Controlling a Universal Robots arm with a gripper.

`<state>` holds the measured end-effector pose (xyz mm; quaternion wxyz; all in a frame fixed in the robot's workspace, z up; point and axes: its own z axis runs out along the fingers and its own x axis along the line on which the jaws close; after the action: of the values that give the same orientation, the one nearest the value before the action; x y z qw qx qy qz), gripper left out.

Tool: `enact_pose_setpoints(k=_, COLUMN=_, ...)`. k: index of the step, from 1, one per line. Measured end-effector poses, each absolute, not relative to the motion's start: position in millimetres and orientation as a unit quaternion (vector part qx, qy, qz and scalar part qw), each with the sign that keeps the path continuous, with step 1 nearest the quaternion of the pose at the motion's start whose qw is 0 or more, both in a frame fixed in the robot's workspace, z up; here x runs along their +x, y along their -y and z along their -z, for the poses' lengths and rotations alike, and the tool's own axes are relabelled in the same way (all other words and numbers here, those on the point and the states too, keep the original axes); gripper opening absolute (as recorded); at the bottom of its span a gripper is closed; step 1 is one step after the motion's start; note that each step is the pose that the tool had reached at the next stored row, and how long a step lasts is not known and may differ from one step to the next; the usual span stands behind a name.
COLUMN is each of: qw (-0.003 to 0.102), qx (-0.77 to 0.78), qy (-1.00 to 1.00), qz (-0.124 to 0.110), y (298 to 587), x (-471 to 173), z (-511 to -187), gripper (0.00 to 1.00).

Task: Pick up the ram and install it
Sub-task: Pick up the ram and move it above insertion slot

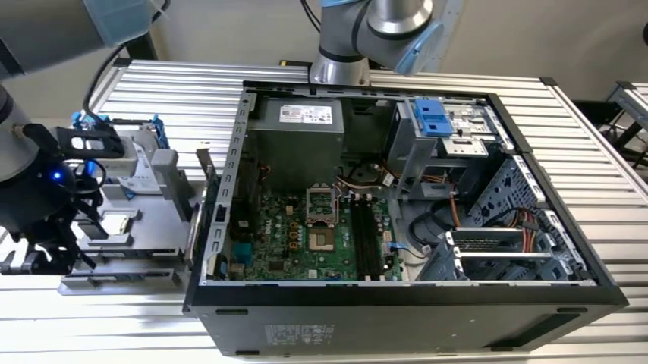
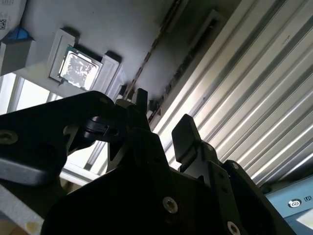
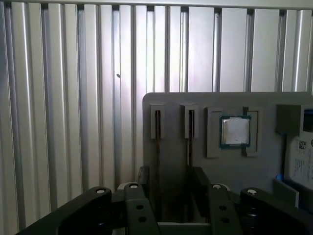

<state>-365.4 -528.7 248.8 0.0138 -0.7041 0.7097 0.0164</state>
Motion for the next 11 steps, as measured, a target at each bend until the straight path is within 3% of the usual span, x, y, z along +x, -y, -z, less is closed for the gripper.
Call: enact_pose_setpoints(k=11, qw=0.014, qx=-0.704, qy=-0.710, qz=-0.016, y=529, x=-365, z=-229, gripper=1.00)
